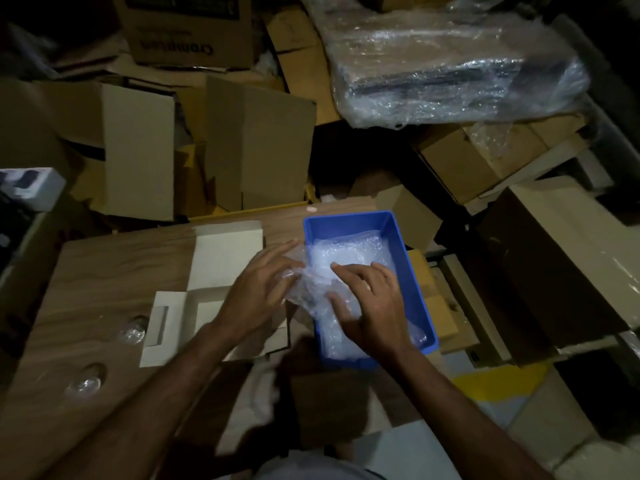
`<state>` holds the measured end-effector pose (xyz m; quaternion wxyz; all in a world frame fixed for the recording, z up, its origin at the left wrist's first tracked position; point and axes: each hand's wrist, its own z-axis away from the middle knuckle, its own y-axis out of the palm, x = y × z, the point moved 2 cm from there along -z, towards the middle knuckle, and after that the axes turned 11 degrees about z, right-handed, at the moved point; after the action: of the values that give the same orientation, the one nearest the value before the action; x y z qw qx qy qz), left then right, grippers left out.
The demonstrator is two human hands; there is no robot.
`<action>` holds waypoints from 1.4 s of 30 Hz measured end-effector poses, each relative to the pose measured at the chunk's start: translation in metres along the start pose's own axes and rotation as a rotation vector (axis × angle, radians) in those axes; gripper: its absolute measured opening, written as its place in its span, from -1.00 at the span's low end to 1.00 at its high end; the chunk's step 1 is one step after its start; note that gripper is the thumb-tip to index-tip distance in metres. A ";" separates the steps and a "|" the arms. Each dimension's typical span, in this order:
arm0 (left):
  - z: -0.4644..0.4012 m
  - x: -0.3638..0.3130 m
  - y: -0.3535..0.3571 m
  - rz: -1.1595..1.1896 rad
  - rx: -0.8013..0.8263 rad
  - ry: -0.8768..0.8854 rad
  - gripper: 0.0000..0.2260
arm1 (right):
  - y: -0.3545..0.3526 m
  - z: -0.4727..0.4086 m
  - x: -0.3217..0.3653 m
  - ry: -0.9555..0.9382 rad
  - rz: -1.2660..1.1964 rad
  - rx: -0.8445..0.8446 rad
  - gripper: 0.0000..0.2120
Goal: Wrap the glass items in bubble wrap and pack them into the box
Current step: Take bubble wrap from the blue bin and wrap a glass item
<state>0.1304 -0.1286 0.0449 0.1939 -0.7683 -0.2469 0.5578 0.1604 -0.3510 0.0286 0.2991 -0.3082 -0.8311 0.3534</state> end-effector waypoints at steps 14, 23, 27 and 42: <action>0.079 0.011 -0.108 0.776 -0.451 -0.537 -0.66 | 0.022 -0.053 0.089 0.400 -0.920 0.596 -0.78; 0.113 0.037 -0.115 1.219 -0.346 -0.918 -0.02 | 0.042 -0.024 0.113 1.108 -1.928 0.829 -0.23; 0.127 0.048 -0.121 1.053 -0.353 -0.847 0.08 | 0.054 -0.019 0.111 1.073 -1.748 0.832 -0.23; 0.143 0.057 -0.133 0.765 -0.285 -0.701 -0.10 | 0.047 -0.028 0.102 0.605 -0.942 0.515 -0.54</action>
<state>-0.0132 0.0151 0.0344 -0.2233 -0.5896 -0.0726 0.7728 0.1298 -0.2392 0.0365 0.7106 0.0878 -0.6440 0.2696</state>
